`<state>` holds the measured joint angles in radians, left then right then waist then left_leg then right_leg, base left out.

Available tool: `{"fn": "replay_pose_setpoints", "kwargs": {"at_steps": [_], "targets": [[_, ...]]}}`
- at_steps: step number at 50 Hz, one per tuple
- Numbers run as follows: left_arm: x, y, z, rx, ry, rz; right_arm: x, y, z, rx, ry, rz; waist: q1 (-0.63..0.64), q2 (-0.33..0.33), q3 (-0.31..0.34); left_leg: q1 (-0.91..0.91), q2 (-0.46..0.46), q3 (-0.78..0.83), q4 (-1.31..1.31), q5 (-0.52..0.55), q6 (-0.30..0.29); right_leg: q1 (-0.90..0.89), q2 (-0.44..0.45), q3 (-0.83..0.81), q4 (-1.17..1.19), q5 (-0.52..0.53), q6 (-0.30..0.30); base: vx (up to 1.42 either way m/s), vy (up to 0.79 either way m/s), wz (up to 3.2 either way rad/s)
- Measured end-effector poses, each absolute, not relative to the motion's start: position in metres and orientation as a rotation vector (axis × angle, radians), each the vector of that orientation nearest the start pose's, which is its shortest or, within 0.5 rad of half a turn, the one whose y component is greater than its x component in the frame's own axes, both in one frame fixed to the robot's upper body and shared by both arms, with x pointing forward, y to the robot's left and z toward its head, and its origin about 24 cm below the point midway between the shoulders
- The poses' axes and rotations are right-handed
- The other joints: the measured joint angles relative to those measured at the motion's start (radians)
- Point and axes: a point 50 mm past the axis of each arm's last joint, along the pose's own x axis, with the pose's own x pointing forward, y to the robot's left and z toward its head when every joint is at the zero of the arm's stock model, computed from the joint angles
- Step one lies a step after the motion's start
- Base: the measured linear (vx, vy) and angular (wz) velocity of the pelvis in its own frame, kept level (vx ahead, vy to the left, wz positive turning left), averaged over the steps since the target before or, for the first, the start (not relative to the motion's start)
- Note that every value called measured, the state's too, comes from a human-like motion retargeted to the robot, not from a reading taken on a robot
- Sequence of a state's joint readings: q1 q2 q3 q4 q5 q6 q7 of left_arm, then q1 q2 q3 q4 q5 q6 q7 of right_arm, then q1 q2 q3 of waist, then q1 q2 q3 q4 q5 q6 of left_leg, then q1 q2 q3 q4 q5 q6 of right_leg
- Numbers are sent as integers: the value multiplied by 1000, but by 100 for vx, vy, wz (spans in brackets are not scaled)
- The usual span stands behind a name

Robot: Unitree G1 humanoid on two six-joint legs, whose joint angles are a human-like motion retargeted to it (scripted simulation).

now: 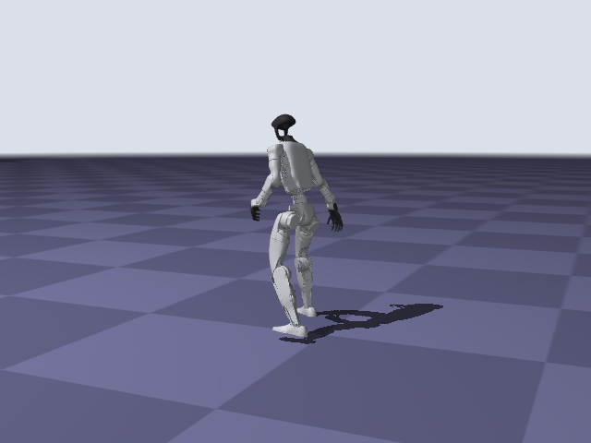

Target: Kungfu

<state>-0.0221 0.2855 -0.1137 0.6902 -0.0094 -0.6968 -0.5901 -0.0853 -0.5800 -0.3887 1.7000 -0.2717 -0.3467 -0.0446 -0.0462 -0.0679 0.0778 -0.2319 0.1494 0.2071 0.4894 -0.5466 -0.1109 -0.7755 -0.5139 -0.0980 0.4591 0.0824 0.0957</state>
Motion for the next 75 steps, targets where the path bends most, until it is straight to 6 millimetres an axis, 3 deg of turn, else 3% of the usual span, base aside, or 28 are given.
{"fn": "replay_pose_setpoints", "kwargs": {"at_steps": [3,7,13,17,20,28,34,41,47,51,54,58,63,67,72,75], "targets": [[229,137,-34,290,-19,-757,107,-383,-85,-361,1052,-475,6,23,47,-2,-31,16,-53,40,-35,-118,-84,-121,93,-57,-46,-112,-54,-34],[259,89,-16,289,-124,-781,185,-381,-51,-381,857,-385,-101,155,60,-99,8,-159,-55,91,-86,-285,27,-38,179,-103,-83,-83,-23,1],[313,38,59,456,-415,-937,267,-357,-5,-511,644,-234,-109,221,113,-116,30,-116,-184,129,-148,-447,88,-25,215,-135,-121,-67,-20,-28],[333,9,101,646,-568,-985,308,-337,24,-618,529,-173,-142,267,139,-130,18,-53,-268,136,-151,-526,84,-18,217,-138,-116,-36,8,12],[343,-2,120,788,-633,-967,331,-318,40,-680,470,-107,-158,289,153,-126,9,-14,-319,142,-151,-566,91,-12,217,-147,-106,-20,12,0],[357,-5,132,1044,-670,-893,376,-257,83,-772,211,121,-200,328,185,-142,-35,25,-375,143,-151,-620,54,9,209,-134,-71,-7,14,19],[360,10,123,1079,-657,-849,384,-216,93,-695,41,264,-194,342,188,-156,-56,39,-377,123,-151,-640,28,20,191,-82,-75,5,13,7],[358,19,112,1102,-676,-829,380,-203,78,-503,63,296,-187,343,201,-170,-69,16,-356,120,-151,-616,-2,29,166,-51,-63,7,6,17],[354,23,102,1187,-693,-785,381,-184,87,-483,-34,381,-186,350,206,-158,-70,-4,-355,129,-151,-568,-27,18,148,-41,-51,12,6,12],[350,39,108,1319,-730,-723,380,-152,119,-367,-228,518,-171,360,204,-150,-64,-12,-338,122,-151,-526,-39,-4,133,-33,-45,16,8,-4],[341,56,124,1460,-740,-668,365,-118,154,-247,-426,686,-150,371,197,-140,-62,-15,-326,117,-151,-494,-50,-20,120,-26,-40,21,11,-7],[313,66,156,1620,-823,-568,316,-77,210,-177,-785,890,-100,395,183,-122,-61,-21,-314,112,-151,-447,-61,-46,98,-18,-38,22,14,-13],[272,59,186,1733,-1000,-474,265,-63,252,-202,-1170,825,-36,427,157,-83,-63,-30,-310,114,-151,-371,-79,-87,66,-5,-30,23,18,-17],[272,65,188,1806,-952,-447,262,-67,253,-98,-1236,705,-13,437,137,-53,-53,-31,-300,113,-151,-310,-88,-128,50,1,-29,19,13,-18],[289,74,180,1876,-795,-449,284,-71,236,-29,-1066,768,-21,436,125,-22,-31,-8,-274,106,-147,-271,-80,-187,51,-2,-46,11,7,-48],[295,77,165,1813,-720,-519,298,-74,221,14,-959,778,-39,434,109,5,-13,23,-281,128,-149,-274,-72,-230,86,-41,-101,7,-1,-71]]}}
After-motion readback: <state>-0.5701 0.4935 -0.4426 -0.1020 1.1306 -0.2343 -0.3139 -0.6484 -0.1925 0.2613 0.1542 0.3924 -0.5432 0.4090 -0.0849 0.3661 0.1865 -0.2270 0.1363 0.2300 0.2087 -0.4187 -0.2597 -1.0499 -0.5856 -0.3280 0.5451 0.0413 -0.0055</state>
